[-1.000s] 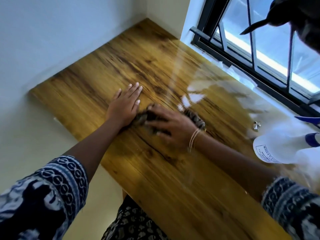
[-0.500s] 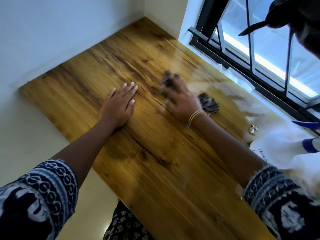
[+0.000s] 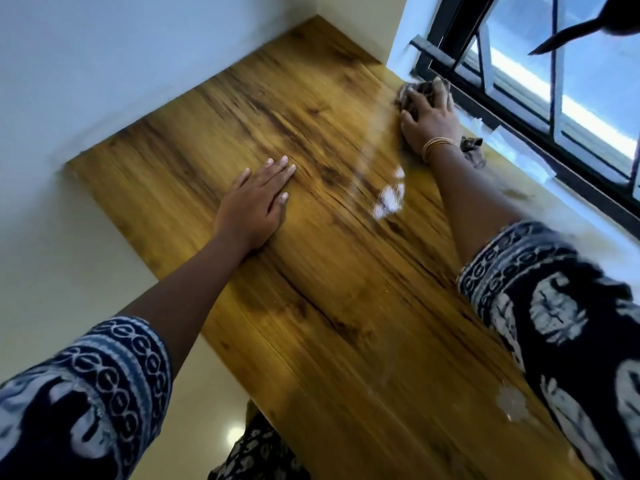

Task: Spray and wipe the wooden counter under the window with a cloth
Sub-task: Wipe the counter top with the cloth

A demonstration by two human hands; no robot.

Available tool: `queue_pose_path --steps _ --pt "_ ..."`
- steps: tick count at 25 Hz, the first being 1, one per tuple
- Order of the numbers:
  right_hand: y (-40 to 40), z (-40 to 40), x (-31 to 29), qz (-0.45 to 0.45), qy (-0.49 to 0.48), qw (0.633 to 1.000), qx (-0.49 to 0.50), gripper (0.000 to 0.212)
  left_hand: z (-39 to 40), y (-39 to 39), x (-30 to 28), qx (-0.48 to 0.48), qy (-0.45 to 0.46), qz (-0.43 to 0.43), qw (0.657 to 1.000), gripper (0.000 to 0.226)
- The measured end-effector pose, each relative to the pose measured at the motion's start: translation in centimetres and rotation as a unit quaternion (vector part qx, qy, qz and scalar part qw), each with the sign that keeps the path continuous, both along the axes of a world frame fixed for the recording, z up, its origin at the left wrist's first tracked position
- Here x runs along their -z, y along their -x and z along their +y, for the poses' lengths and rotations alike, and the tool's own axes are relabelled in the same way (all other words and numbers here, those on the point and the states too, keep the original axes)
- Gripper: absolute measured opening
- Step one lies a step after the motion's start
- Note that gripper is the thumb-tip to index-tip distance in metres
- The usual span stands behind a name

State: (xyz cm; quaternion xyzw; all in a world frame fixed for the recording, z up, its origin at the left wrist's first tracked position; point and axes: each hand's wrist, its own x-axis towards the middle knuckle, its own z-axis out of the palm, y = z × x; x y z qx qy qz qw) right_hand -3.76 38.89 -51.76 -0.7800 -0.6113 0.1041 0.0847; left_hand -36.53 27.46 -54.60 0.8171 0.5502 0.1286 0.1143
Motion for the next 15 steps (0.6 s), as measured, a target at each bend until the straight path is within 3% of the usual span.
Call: queue_pose_path --steps 2,6,9,11,12,13,15 --pt "3.2 -4.1 0.3 -0.019 -0.017 0.999 -0.036 0.054 0.0 -0.1 0.0 -0.005 0.0 -0.001 1.0 0.05" --pt "11.0 -19.9 1.0 -0.013 -0.061 0.954 -0.292 0.052 0.1 -0.1 -0.1 -0.006 0.002 0.003 1.0 0.051" --pt "15.3 -31.5 2.4 0.004 -0.038 0.857 -0.513 0.055 0.0 -0.1 -0.2 -0.002 0.012 0.01 1.0 0.051" --pt "14.2 -32.0 1.9 -0.007 -0.044 0.802 -0.596 0.052 -0.6 -0.2 -0.5 0.006 0.023 0.019 1.0 0.052" --pt "12.8 -30.5 1.3 -0.022 -0.07 0.808 -0.585 0.05 -1.2 -0.1 -0.5 0.013 0.026 0.02 0.999 0.052" --pt "10.8 -28.3 0.9 -0.025 -0.095 0.846 -0.524 0.048 -2.0 0.3 -0.5 0.021 0.027 0.015 0.999 0.053" --pt "5.5 -23.5 0.1 -0.025 -0.095 0.954 -0.284 0.044 -4.3 1.8 -0.5 0.04 0.026 -0.002 0.999 0.053"
